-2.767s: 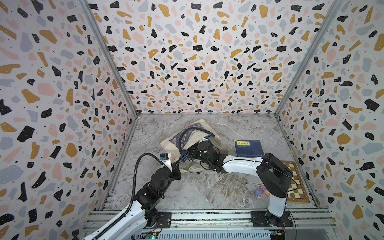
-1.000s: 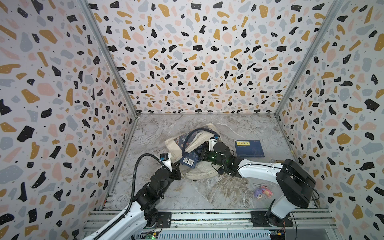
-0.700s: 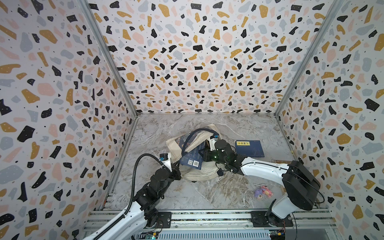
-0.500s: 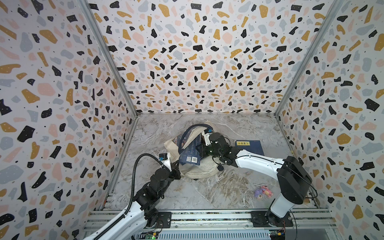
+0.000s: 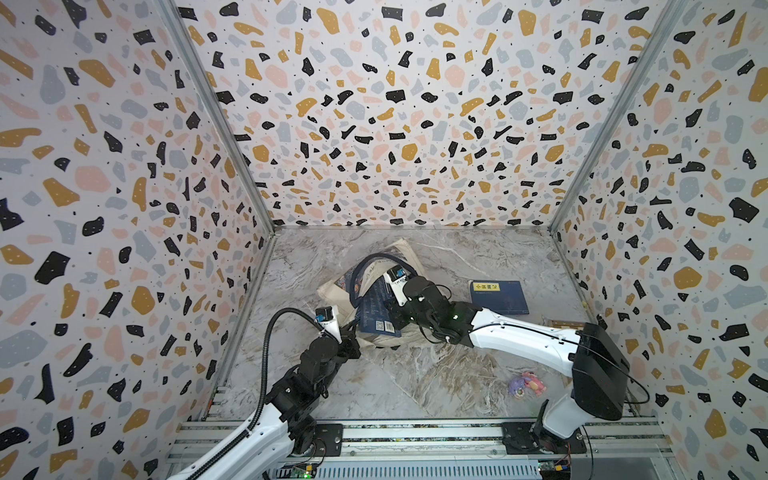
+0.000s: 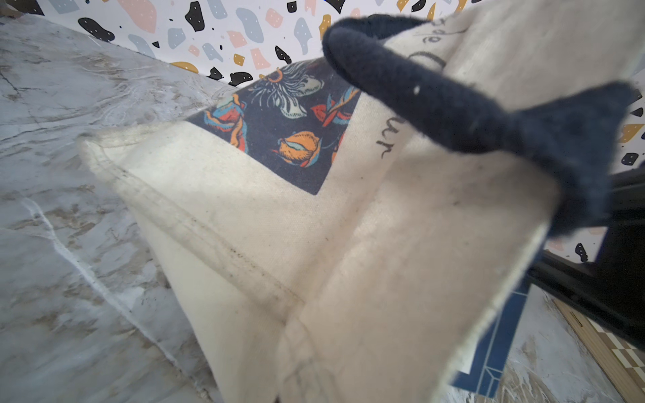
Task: Take out the books from the canvas bag
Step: Pick up the book from the canvas bag, then place the book on the book.
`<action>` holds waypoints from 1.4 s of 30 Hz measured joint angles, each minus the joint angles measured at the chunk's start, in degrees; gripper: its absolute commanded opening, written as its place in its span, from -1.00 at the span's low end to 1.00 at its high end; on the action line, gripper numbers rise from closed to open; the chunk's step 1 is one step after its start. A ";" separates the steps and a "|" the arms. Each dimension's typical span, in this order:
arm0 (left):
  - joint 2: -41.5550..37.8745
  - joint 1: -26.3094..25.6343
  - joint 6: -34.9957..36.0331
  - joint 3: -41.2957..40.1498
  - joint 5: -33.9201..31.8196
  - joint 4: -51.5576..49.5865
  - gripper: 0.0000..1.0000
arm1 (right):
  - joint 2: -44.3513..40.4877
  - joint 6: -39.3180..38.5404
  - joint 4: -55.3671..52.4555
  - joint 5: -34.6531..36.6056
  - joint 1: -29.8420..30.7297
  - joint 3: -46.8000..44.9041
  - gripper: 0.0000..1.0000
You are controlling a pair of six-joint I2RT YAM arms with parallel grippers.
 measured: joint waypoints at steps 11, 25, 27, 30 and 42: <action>0.35 0.00 -0.39 0.00 -0.17 -0.17 -1.00 | -17.46 -6.64 5.49 -4.83 -0.31 -13.22 -1.00; 1.46 -0.09 -0.59 0.00 -0.20 -0.57 -1.00 | -44.57 3.93 15.93 -0.26 -9.62 -23.58 -1.00; 1.46 -0.09 -0.59 0.00 -0.20 -0.57 -1.00 | -46.36 7.34 16.15 2.38 -12.48 -24.02 -1.00; 1.46 -0.09 -0.61 0.00 -0.20 -0.57 -1.00 | -47.60 14.56 15.43 6.34 -18.58 -25.07 -1.00; 1.40 -0.09 -0.59 0.00 -0.22 -0.70 -1.00 | -41.81 43.76 11.67 4.90 -42.01 -36.20 -1.00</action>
